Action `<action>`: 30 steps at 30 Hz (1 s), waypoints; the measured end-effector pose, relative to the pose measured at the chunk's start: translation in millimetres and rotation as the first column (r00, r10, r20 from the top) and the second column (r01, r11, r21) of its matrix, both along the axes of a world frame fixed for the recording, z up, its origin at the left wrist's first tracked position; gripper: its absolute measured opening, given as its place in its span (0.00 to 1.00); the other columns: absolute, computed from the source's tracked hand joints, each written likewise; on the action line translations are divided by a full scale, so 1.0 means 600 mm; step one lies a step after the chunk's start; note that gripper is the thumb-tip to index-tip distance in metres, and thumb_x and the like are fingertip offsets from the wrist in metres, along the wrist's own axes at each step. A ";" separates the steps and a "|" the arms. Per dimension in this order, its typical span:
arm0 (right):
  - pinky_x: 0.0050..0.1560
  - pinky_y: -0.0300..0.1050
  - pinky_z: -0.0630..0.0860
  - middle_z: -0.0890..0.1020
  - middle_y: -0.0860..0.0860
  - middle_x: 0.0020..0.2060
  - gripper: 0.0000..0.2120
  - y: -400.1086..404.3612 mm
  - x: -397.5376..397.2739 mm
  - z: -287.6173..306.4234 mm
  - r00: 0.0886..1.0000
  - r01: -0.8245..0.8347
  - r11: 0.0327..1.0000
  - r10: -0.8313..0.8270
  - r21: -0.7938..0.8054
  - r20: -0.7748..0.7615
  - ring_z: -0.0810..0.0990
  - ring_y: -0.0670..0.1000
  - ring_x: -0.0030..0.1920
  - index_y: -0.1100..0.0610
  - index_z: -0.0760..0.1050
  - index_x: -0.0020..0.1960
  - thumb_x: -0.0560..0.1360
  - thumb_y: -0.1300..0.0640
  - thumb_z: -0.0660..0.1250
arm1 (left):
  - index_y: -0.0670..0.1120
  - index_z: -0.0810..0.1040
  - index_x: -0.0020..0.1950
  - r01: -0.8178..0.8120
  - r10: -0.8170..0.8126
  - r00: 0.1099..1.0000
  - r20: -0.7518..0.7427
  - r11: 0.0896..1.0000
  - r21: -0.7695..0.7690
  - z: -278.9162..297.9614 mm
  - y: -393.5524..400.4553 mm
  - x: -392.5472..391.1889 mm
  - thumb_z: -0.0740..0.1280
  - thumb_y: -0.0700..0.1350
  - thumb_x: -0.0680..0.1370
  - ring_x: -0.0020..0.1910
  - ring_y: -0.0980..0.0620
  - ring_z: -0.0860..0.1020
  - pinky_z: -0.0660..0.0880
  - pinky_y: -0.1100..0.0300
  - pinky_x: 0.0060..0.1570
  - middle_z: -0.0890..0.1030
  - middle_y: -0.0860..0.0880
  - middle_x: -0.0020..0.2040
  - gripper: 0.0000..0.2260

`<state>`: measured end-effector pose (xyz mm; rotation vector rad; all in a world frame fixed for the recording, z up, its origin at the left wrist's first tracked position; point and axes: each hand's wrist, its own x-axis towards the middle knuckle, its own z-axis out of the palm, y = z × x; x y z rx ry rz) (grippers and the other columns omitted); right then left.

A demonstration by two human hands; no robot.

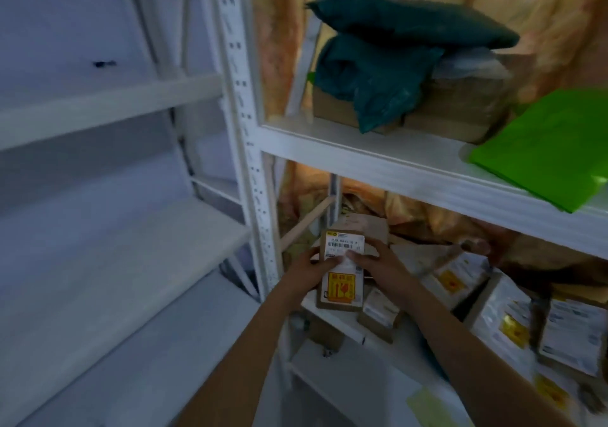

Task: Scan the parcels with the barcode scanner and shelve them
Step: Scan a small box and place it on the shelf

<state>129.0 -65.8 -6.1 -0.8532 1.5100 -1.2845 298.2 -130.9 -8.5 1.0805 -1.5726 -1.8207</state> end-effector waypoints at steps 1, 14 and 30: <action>0.52 0.57 0.83 0.83 0.54 0.56 0.24 -0.001 0.025 0.000 1.000 -0.028 1.000 0.028 0.000 0.010 0.86 0.55 0.50 0.49 0.72 0.63 0.71 0.50 0.77 | 0.49 0.76 0.64 -0.033 0.033 0.999 0.005 0.999 -0.002 0.002 0.011 0.029 0.74 0.52 0.73 0.50 0.47 0.84 0.80 0.47 0.54 0.84 0.47 0.54 0.21; 0.52 0.52 0.83 0.83 0.49 0.57 0.26 0.008 0.417 0.017 0.834 -0.552 0.833 0.551 -0.031 -0.024 0.86 0.50 0.50 0.46 0.69 0.68 0.73 0.53 0.75 | 0.49 0.74 0.66 -0.556 0.556 0.831 -0.005 0.830 -0.029 0.027 0.163 0.432 0.72 0.50 0.75 0.49 0.49 0.85 0.81 0.56 0.46 0.85 0.48 0.54 0.21; 0.54 0.59 0.82 0.85 0.52 0.53 0.24 0.102 0.888 0.028 0.601 -0.798 0.601 0.799 -0.036 0.012 0.87 0.53 0.49 0.45 0.70 0.65 0.73 0.54 0.74 | 0.49 0.75 0.63 -0.814 0.813 0.581 -0.041 0.581 -0.021 0.028 0.353 0.866 0.71 0.50 0.76 0.48 0.47 0.85 0.81 0.55 0.46 0.86 0.46 0.50 0.17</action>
